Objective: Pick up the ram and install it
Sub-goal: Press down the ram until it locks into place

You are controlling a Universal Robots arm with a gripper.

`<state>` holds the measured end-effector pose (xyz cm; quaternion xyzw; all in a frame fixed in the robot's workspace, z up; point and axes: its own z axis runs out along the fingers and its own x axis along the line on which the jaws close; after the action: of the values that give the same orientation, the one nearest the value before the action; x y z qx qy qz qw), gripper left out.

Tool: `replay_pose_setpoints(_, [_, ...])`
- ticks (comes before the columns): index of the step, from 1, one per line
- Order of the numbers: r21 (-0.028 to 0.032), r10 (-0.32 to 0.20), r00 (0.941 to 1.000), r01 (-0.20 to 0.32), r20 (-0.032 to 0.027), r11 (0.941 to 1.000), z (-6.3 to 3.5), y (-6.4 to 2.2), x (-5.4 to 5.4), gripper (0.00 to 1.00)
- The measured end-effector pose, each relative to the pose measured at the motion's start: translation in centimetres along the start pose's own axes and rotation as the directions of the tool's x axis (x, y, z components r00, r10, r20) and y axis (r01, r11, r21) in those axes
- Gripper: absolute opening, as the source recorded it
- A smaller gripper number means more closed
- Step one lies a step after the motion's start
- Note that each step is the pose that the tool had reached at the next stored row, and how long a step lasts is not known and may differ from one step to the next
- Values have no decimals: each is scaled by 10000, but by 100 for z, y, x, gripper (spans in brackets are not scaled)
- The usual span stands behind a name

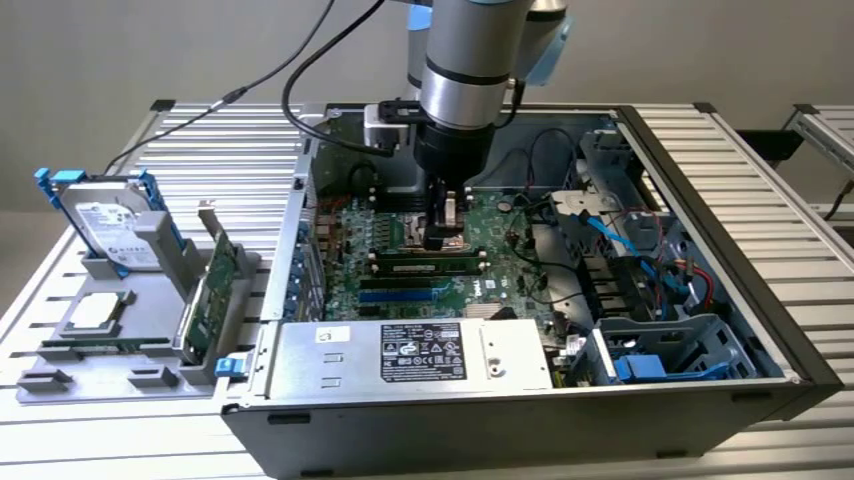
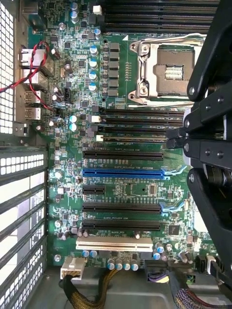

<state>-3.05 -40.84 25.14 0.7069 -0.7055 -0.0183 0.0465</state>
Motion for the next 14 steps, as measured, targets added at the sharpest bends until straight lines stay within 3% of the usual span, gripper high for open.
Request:
replay_pose_setpoints(7, [-37, 867, 9962, -867, 79, 9962, -3, 0, 3, 11])
replay_pose_setpoints(12, [-45, 1529, 9881, -1528, 140, 9882, -3, 0, 3, 11])
replay_pose_setpoints(14, [-12, 1763, 9842, -1763, 168, 9843, -3, 0, 3, 11])
